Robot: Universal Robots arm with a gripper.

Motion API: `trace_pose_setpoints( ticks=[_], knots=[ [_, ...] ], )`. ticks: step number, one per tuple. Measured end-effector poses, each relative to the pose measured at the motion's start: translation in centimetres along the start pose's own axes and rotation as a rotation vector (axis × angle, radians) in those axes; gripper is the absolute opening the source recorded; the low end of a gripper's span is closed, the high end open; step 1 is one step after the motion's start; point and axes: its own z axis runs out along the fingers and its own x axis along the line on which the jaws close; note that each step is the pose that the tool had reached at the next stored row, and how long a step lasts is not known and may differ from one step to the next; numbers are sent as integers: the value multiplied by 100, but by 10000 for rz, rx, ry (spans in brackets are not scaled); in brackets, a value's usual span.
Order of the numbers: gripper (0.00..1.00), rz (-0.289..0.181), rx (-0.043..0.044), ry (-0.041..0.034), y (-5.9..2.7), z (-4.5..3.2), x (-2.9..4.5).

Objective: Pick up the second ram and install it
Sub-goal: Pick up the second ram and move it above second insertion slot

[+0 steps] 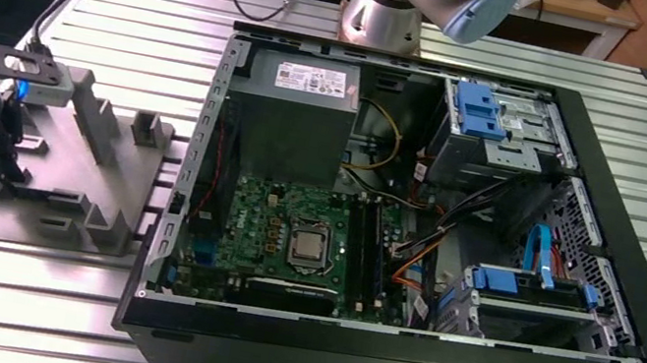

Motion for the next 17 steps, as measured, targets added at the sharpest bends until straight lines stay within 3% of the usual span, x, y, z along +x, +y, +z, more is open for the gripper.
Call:
trace_pose_setpoints(
  ticks=[4, 7, 17],
  knots=[
    [23, 0, 0, 0, 0, 1, 2],
    [9, 0, 0, 0, 0, 1, 3],
    [8, 0, 0, 0, 0, 3, 7]
  ],
)
